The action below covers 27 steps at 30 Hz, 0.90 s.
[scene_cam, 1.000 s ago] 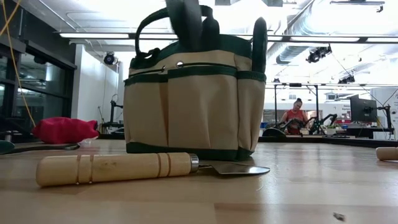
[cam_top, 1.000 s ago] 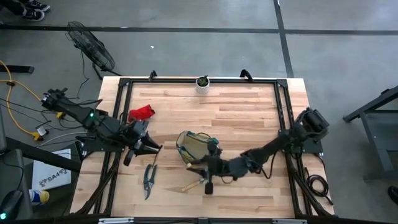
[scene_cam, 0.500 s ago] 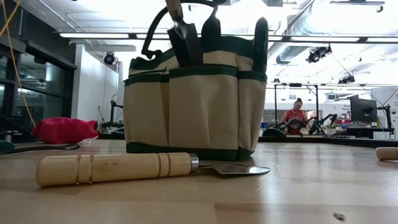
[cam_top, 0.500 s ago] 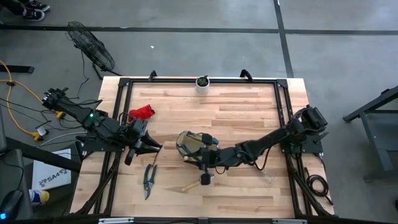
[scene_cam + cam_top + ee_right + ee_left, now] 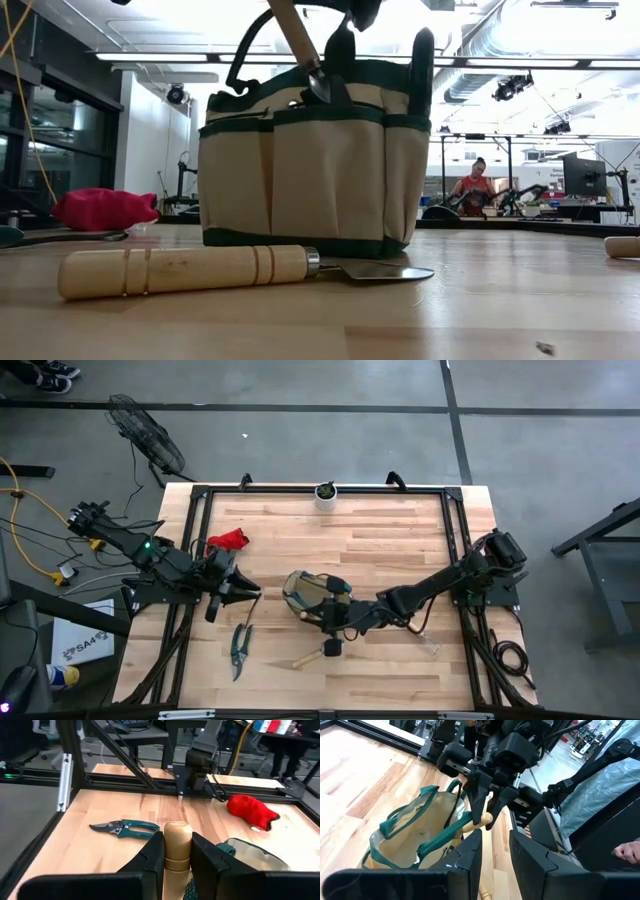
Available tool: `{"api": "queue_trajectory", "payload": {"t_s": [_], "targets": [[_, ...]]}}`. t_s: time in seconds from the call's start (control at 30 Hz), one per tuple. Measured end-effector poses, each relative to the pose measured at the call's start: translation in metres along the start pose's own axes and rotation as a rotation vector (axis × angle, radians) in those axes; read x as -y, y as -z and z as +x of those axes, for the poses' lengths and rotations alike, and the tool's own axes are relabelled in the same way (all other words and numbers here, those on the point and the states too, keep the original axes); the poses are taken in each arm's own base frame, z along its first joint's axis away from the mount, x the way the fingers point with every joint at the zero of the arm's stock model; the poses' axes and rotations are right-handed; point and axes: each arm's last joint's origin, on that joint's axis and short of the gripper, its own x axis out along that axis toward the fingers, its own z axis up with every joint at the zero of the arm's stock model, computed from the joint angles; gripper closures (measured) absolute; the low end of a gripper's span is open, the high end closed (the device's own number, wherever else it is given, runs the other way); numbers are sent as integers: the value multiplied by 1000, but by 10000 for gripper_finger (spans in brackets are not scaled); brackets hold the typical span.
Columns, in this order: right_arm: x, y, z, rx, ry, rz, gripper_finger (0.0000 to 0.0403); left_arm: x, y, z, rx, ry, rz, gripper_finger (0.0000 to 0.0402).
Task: Pick & Place Garden tools in Gardening bag
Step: Put the brown trowel into the gardening bag
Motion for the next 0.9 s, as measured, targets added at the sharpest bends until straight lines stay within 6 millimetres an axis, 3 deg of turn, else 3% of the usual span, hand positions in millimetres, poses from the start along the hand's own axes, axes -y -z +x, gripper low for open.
{"api": "queue_trajectory", "payload": {"t_s": [0.9], "targets": [[5,7,3,-60,34,108,346,0,0,0,-1,-2,3,305]]}}
